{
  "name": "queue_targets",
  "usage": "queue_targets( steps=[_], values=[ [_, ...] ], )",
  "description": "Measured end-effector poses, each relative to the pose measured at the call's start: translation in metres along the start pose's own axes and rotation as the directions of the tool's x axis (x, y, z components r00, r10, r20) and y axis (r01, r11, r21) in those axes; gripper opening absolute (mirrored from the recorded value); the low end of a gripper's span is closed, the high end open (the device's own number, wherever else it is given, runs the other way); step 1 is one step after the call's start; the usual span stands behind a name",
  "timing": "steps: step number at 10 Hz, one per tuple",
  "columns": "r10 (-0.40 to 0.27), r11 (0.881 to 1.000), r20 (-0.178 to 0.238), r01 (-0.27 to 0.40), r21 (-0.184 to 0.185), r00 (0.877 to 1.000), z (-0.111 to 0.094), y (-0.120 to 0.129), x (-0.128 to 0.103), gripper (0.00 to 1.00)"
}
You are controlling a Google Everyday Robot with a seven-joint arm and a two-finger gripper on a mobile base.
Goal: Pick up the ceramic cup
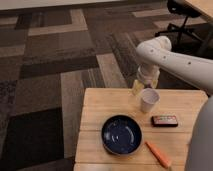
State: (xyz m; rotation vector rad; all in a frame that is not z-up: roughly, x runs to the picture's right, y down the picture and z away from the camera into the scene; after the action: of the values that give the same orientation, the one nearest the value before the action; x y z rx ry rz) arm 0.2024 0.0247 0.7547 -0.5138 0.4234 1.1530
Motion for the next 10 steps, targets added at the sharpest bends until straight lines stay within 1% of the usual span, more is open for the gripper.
queue_targets(
  steps=[1,2,3,5,6,7,8,9,10],
  values=[
    [0.004,1.0,-0.003,-0.004,-0.024,1.0,0.009,0.006,0.006,0.65],
    [0.005,0.999,-0.005,-0.005,-0.039,1.0,0.015,0.01,0.009,0.65],
    [-0.004,0.999,-0.004,0.004,-0.045,1.0,0.022,0.014,0.008,0.65],
    [-0.019,1.0,-0.01,0.018,-0.025,1.0,0.041,0.009,0.01,0.65],
    [-0.021,1.0,-0.011,0.021,-0.023,1.0,0.046,0.009,0.01,0.62],
    [-0.023,1.0,-0.005,0.023,-0.016,1.0,0.048,0.011,0.006,0.49],
    [-0.014,1.0,0.007,0.014,0.006,1.0,0.041,0.013,0.0,0.29],
    [0.004,1.0,0.013,-0.004,0.028,1.0,0.032,0.013,-0.001,0.11],
    [0.019,0.999,0.015,-0.019,0.045,1.0,0.021,0.018,-0.001,0.0]
  ],
)
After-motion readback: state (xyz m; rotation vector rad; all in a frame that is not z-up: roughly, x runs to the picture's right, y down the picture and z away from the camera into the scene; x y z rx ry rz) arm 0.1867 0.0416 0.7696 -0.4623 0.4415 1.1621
